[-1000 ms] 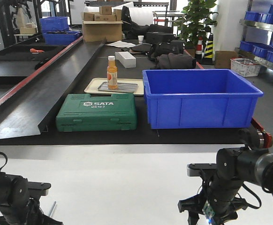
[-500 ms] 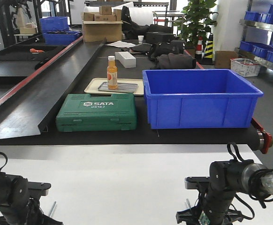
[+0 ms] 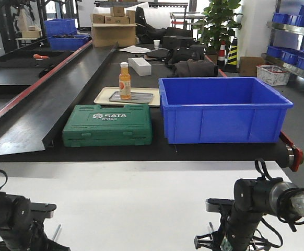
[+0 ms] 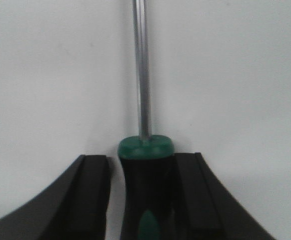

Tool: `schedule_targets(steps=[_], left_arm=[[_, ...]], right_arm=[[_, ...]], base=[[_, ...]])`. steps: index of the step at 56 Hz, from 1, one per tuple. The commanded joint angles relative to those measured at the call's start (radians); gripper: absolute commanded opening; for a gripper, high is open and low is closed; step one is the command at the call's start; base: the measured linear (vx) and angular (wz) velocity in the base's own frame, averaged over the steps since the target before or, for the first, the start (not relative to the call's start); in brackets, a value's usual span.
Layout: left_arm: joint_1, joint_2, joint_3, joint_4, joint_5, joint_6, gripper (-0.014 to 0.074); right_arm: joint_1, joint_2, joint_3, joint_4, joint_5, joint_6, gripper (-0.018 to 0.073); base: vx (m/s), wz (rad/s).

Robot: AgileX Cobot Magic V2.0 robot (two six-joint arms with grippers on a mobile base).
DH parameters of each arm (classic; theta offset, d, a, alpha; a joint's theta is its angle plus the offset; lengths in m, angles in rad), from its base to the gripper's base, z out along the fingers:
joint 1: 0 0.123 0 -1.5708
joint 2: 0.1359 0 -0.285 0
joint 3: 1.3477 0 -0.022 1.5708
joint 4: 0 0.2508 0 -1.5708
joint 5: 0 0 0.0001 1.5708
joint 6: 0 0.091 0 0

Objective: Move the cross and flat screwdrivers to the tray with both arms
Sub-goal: 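Close both grippers on the screwdriver handles, then lift both screwdrivers upright off the table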

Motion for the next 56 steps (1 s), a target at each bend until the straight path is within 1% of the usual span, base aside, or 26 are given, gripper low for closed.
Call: schedule_targets(steps=[1, 6, 9, 10, 11, 19, 30, 38, 46, 50, 56], left_arm=[[-0.006, -0.038, -0.016, -0.059, -0.008, 0.017, 0.0260], [-0.006, -0.038, -0.016, -0.096, -0.008, 0.049, 0.0118], [-0.006, -0.038, -0.016, -0.126, -0.008, 0.065, 0.0040], [-0.006, -0.038, -0.016, -0.139, -0.008, 0.072, 0.0000], [-0.006, -0.038, -0.016, -0.145, -0.008, 0.076, -0.0010], [-0.006, -0.051, -0.016, -0.191, -0.010, 0.080, -0.0008], [-0.006, -0.137, -0.016, -0.202, -0.042, 0.080, -0.0008], [-0.006, -0.256, -0.016, -0.200, -0.082, 0.080, -0.0008], [-0.006, -0.386, -0.016, -0.216, -0.131, 0.079, -0.0008], [-0.006, -0.463, -0.016, -0.220, -0.165, 0.079, -0.0007], [-0.006, -0.555, -0.016, -0.220, -0.220, 0.079, -0.0007]], right_arm=[[0.000, -0.039, -0.017, 0.018, 0.017, -0.005, 0.0068], [0.000, -0.039, -0.017, 0.018, 0.017, -0.005, -0.0013], [0.000, -0.039, -0.017, 0.018, 0.017, -0.005, -0.0015], [0.000, -0.039, -0.017, 0.018, 0.017, -0.005, -0.0015], [0.000, -0.042, -0.017, 0.018, 0.017, -0.005, -0.0014], [0.000, -0.082, -0.017, 0.018, 0.018, -0.005, -0.0013], [0.000, -0.211, -0.017, 0.021, 0.007, -0.005, -0.0012], [0.000, -0.333, -0.017, 0.019, -0.057, -0.013, -0.0012], [0.000, -0.451, -0.017, 0.027, -0.133, -0.072, -0.0012], [0.000, -0.508, -0.017, 0.028, -0.148, -0.105, -0.0012], [0.000, -0.585, -0.017, 0.028, -0.157, -0.125, -0.0012]], base=[[0.00, 0.00], [0.00, 0.00], [0.00, 0.00], [0.00, 0.00], [0.00, 0.00], [0.00, 0.00], [0.00, 0.00], [0.00, 0.00], [0.00, 0.00], [0.00, 0.00], [0.00, 0.00]])
